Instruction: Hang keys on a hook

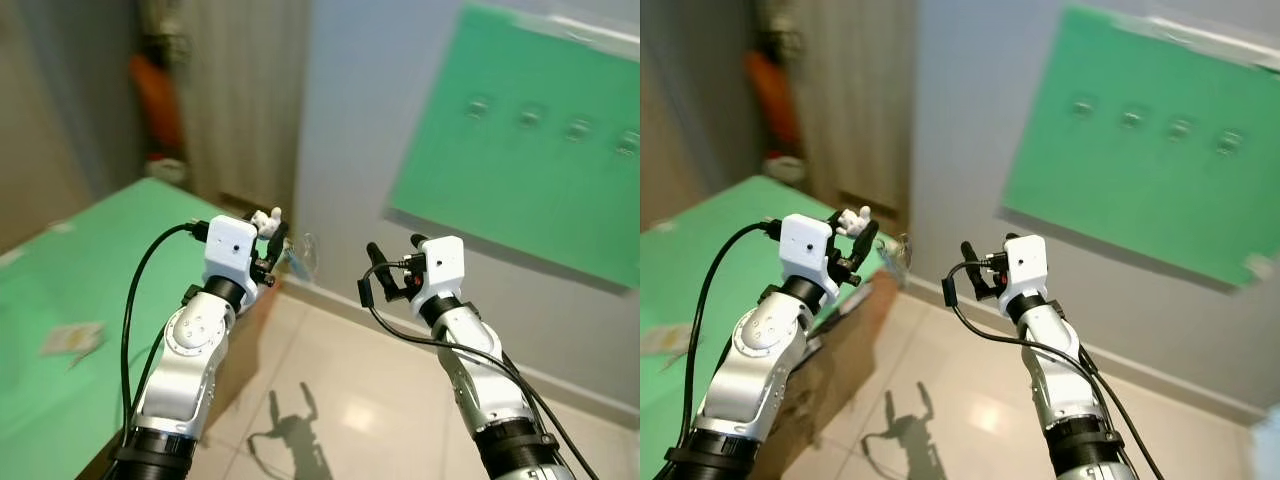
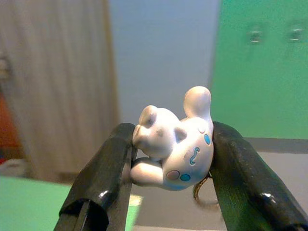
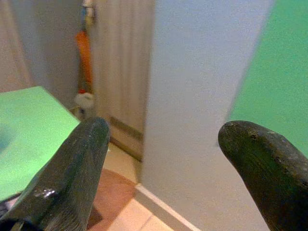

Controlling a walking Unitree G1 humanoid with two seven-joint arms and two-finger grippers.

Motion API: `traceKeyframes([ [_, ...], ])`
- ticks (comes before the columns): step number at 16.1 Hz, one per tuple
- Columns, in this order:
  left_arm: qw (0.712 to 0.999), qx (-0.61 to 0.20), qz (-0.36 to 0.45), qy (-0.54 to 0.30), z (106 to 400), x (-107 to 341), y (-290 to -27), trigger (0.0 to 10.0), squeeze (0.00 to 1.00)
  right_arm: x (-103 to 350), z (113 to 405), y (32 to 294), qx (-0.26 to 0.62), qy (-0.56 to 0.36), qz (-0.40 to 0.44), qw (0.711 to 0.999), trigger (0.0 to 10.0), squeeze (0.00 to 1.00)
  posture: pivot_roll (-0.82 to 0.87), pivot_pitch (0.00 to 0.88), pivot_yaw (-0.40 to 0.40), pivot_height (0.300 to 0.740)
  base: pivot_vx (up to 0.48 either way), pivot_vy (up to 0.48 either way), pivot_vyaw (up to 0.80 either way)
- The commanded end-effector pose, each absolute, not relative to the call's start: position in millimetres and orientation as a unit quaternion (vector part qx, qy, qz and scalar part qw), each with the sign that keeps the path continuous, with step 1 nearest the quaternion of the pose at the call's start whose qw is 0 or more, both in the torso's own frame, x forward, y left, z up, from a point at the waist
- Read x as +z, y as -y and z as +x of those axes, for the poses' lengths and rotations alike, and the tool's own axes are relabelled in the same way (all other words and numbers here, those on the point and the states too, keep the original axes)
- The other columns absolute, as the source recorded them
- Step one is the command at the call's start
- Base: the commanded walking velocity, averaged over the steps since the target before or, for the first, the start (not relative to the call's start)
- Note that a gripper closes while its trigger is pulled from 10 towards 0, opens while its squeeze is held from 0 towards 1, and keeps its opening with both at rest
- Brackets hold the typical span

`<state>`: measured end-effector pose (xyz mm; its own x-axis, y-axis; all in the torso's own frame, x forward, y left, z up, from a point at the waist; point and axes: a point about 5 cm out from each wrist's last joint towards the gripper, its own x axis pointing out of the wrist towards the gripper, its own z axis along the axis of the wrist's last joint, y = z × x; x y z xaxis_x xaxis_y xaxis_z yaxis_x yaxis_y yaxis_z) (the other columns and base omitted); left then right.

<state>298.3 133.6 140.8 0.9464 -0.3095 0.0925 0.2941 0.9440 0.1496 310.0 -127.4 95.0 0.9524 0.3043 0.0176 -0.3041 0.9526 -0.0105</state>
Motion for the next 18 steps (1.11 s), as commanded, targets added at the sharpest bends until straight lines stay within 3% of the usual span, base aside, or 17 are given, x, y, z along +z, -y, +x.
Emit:
traceKeyframes([
  [1, 0.983, -0.159, 0.073, 0.061, 299.6, 143.1, -131.6, 0.0, 0.0, 96.6, 311.1, 129.5, 0.149, 0.012, -0.004, 0.989, 10.0, 0.0, 0.05, 0.0, -0.068, 0.74, 0.0, 0.0, -0.66],
  [13, 0.985, -0.149, 0.064, 0.049, 302.1, 141.4, -137.4, 0.0, 0.0, 93.9, 311.0, 133.1, 0.136, 0.003, -0.006, 0.991, 10.0, 0.0, 0.04, 0.0, -0.058, 0.74, 0.0, 0.0, -0.67],
  [18, 0.983, -0.156, 0.077, 0.056, 302.4, 143.4, -133.5, 0.0, 0.0, 96.2, 310.5, 133.1, 0.135, 0.014, -0.009, 0.991, 10.0, 0.0, 0.04, 0.0, -0.057, 0.74, 0.226, -0.369, 0.0],
])
